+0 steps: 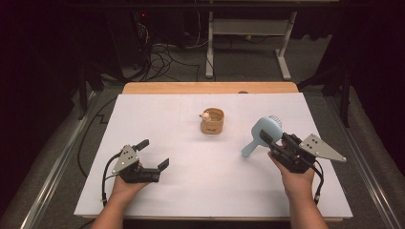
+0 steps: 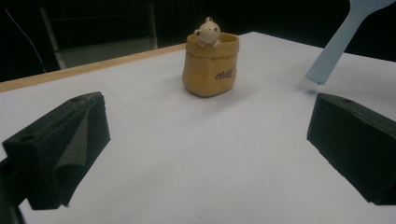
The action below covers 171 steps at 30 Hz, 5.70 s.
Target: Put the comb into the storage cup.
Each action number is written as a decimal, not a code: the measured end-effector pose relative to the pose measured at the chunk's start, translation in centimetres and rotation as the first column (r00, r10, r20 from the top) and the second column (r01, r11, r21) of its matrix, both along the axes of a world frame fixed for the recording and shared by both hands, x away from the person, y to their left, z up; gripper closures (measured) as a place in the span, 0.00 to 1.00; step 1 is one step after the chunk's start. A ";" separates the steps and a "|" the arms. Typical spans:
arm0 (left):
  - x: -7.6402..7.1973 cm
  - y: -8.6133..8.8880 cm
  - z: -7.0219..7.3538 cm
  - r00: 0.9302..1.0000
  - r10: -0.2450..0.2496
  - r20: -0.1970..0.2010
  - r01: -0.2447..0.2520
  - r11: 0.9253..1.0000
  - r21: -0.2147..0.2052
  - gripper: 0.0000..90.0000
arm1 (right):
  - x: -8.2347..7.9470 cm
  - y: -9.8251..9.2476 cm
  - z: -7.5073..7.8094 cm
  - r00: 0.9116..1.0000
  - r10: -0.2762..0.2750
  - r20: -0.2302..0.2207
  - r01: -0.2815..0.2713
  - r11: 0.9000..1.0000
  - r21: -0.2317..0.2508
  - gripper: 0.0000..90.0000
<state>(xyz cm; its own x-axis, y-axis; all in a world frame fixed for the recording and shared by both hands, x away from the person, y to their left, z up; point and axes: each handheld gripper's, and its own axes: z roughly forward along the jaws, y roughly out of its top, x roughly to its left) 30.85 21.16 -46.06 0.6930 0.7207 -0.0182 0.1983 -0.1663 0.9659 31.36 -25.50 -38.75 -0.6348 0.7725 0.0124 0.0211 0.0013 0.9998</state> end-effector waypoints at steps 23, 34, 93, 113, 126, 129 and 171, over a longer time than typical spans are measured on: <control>-0.2 -0.2 -0.1 1.000 -0.013 0.002 0.013 1.000 -0.012 0.00 | 1.2 2.1 2.2 0.999 -0.008 0.052 0.008 1.000 0.011 0.71; -0.2 -0.1 0.0 1.000 -0.024 0.004 0.024 0.999 -0.027 0.00 | 1.8 2.5 3.6 0.998 -0.007 0.069 0.005 1.000 0.024 0.71; -0.3 -0.3 0.0 0.999 -0.044 0.020 0.044 0.999 -0.021 0.00 | 8.0 7.9 6.0 0.997 -0.020 0.070 0.016 0.998 0.057 0.71; -0.3 -0.2 0.0 0.999 -0.046 0.018 0.047 0.999 -0.021 0.00 | 10.3 9.4 5.0 0.998 -0.044 0.041 0.042 0.998 0.039 0.70; -0.3 -0.1 -0.1 0.999 -0.043 0.013 0.043 0.999 -0.026 0.00 | 11.2 10.8 4.3 0.999 -0.043 0.031 0.043 0.999 0.011 0.70; -0.3 -0.1 -0.1 0.999 -0.046 0.015 0.047 0.999 -0.021 0.00 | 11.3 10.9 4.2 0.998 -0.048 0.029 0.048 0.999 0.007 0.70; -0.4 -0.1 -0.2 0.999 -0.051 0.005 0.052 0.998 -0.021 0.00 | 13.7 13.4 0.0 0.997 -0.060 -0.056 0.060 0.998 -0.009 0.69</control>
